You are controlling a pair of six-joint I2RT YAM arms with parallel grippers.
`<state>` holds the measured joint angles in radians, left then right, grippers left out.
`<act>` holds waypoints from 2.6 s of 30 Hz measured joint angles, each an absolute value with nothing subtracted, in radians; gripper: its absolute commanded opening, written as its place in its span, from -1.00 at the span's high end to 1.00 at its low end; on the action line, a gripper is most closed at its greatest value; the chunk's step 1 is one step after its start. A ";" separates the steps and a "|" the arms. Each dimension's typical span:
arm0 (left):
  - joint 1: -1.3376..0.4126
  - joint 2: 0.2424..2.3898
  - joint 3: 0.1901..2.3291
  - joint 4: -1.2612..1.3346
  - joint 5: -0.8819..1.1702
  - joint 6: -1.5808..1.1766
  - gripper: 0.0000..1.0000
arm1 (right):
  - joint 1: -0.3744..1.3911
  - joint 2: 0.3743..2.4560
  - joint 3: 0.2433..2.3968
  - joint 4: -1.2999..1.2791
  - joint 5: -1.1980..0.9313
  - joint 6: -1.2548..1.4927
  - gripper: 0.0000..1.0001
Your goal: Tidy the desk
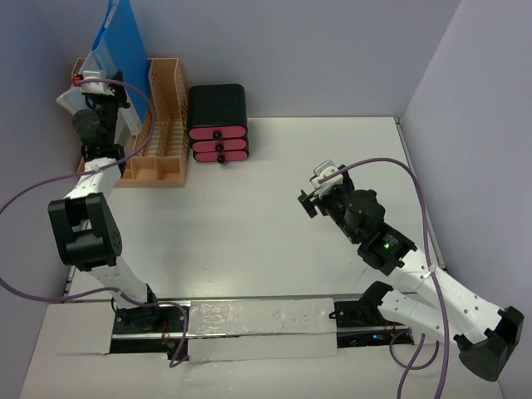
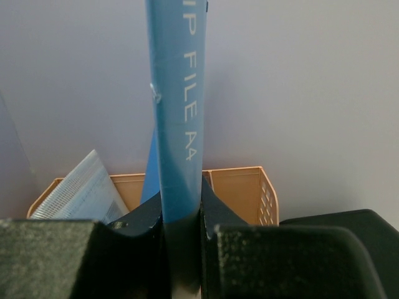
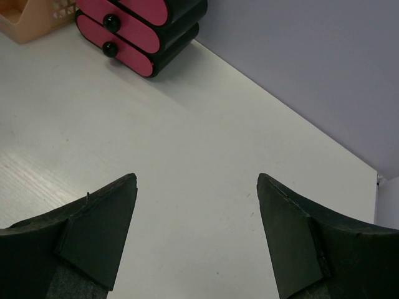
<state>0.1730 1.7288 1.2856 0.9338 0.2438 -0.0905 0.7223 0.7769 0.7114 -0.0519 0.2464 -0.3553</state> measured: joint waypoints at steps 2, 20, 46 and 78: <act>0.174 1.764 1.284 0.980 0.244 -0.099 1.00 | 0.721 0.777 0.711 -0.050 0.238 -0.355 -0.68; 0.205 1.998 1.205 1.310 0.274 -0.135 1.00 | 0.714 0.776 0.710 -0.049 0.197 -0.355 -0.69; 0.205 2.042 1.215 1.393 0.206 -0.184 1.00 | 0.710 0.815 0.710 -0.045 0.193 -0.311 -0.68; 0.205 2.014 1.095 1.481 0.363 -0.232 -0.01 | 0.709 0.793 0.693 -0.045 0.206 -0.307 -0.68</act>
